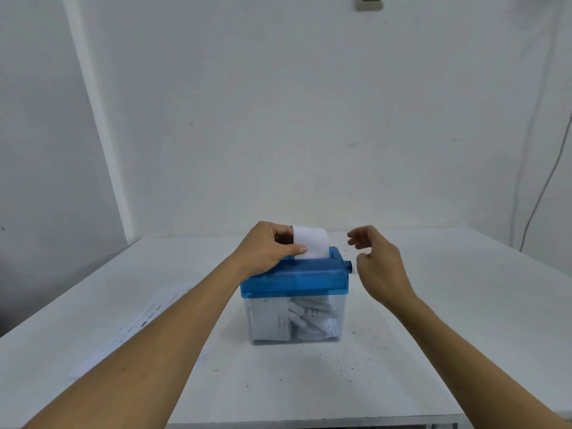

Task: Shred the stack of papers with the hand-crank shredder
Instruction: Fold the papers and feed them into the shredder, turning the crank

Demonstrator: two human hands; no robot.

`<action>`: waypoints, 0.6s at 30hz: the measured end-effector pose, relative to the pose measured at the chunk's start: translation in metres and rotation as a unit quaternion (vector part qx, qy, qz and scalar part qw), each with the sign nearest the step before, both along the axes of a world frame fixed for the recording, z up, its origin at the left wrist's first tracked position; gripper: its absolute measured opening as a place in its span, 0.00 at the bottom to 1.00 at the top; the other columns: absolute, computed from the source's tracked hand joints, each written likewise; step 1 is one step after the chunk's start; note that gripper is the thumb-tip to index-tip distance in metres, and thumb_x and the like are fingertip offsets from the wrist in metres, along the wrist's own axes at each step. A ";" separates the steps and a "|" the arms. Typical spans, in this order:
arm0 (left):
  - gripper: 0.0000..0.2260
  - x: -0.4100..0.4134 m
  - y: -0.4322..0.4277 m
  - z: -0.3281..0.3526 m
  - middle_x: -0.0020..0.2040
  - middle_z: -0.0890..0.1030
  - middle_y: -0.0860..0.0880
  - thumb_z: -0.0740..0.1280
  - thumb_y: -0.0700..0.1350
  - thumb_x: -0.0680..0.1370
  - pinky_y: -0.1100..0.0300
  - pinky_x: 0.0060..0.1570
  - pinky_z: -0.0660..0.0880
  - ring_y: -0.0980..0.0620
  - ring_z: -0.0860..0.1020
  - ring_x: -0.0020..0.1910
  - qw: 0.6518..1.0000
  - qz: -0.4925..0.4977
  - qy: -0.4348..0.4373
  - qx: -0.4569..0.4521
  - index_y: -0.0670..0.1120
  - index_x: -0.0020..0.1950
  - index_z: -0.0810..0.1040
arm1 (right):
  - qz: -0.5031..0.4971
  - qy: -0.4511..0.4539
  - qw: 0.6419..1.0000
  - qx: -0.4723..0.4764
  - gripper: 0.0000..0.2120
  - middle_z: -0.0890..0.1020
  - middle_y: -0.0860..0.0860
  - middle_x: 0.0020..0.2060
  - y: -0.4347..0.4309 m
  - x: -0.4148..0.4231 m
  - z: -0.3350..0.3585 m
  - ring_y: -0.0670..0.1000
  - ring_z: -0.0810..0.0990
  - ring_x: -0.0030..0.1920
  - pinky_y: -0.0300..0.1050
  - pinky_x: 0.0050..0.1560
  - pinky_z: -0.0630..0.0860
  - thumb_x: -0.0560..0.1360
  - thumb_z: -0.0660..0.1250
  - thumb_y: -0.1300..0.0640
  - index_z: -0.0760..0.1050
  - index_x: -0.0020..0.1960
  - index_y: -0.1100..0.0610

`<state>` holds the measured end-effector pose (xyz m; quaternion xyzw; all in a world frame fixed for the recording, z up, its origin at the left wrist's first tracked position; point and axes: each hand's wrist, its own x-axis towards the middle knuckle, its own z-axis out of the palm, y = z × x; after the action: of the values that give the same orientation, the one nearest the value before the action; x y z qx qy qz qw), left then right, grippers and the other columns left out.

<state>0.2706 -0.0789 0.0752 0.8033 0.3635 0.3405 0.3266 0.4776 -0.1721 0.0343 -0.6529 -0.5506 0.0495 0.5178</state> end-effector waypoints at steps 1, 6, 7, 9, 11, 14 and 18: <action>0.13 0.000 0.000 0.000 0.52 0.85 0.56 0.75 0.45 0.76 0.68 0.49 0.77 0.58 0.82 0.50 1.000 0.002 0.003 -0.001 0.48 0.60 0.84 | 0.001 -0.031 0.999 -0.021 0.26 0.77 0.46 0.60 -0.003 0.004 -0.011 0.46 0.74 0.60 0.41 0.61 0.76 0.74 0.58 0.74 0.70 0.63 0.49; 0.12 0.000 0.000 0.001 0.51 0.85 0.55 0.75 0.46 0.76 0.70 0.45 0.76 0.58 0.82 0.49 1.000 0.007 0.021 0.001 0.48 0.59 0.84 | 0.072 -0.181 0.974 -0.117 0.40 0.61 0.43 0.77 -0.011 0.004 -0.053 0.45 0.62 0.74 0.38 0.73 0.58 0.75 0.60 0.71 0.52 0.79 0.45; 0.13 0.001 0.000 0.001 0.52 0.85 0.54 0.75 0.46 0.76 0.69 0.47 0.76 0.57 0.82 0.50 1.000 0.006 0.020 0.000 0.47 0.60 0.84 | 0.074 -0.180 0.974 -0.114 0.40 0.59 0.42 0.78 -0.011 0.003 -0.058 0.44 0.60 0.75 0.38 0.73 0.56 0.76 0.60 0.70 0.50 0.80 0.45; 0.14 0.000 -0.001 0.001 0.53 0.85 0.53 0.75 0.45 0.76 0.66 0.49 0.77 0.55 0.82 0.51 1.000 0.006 0.021 -0.003 0.47 0.61 0.84 | 0.068 -0.193 0.973 -0.106 0.41 0.55 0.41 0.79 -0.008 0.003 -0.065 0.44 0.57 0.77 0.42 0.76 0.55 0.77 0.61 0.68 0.46 0.80 0.43; 0.14 0.000 0.000 0.001 0.53 0.85 0.54 0.75 0.45 0.76 0.66 0.49 0.78 0.56 0.82 0.51 1.000 0.007 0.023 -0.003 0.47 0.61 0.84 | 0.069 -0.213 0.969 -0.106 0.42 0.52 0.41 0.80 -0.002 0.006 -0.070 0.44 0.52 0.79 0.45 0.79 0.53 0.77 0.62 0.66 0.43 0.80 0.43; 0.13 0.001 0.000 0.000 0.49 0.84 0.56 0.75 0.45 0.76 0.68 0.45 0.77 0.58 0.81 0.49 1.000 0.006 0.025 -0.005 0.47 0.60 0.84 | 0.079 -0.223 0.966 -0.099 0.39 0.57 0.45 0.78 0.001 0.003 -0.072 0.46 0.57 0.77 0.42 0.78 0.55 0.78 0.67 0.58 0.46 0.79 0.48; 0.14 0.001 -0.001 0.001 0.51 0.84 0.54 0.75 0.46 0.76 0.70 0.43 0.76 0.58 0.81 0.48 0.999 0.010 0.034 0.003 0.47 0.60 0.84 | 0.086 -0.249 0.960 -0.101 0.33 0.65 0.50 0.70 -0.002 -0.005 -0.073 0.48 0.67 0.67 0.42 0.73 0.65 0.78 0.68 0.53 0.55 0.76 0.55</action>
<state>0.2716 -0.0798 0.0758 0.8115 0.3819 0.3173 0.3081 0.4731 -0.1740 -0.0391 -0.6434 -0.7083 -0.0147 0.2901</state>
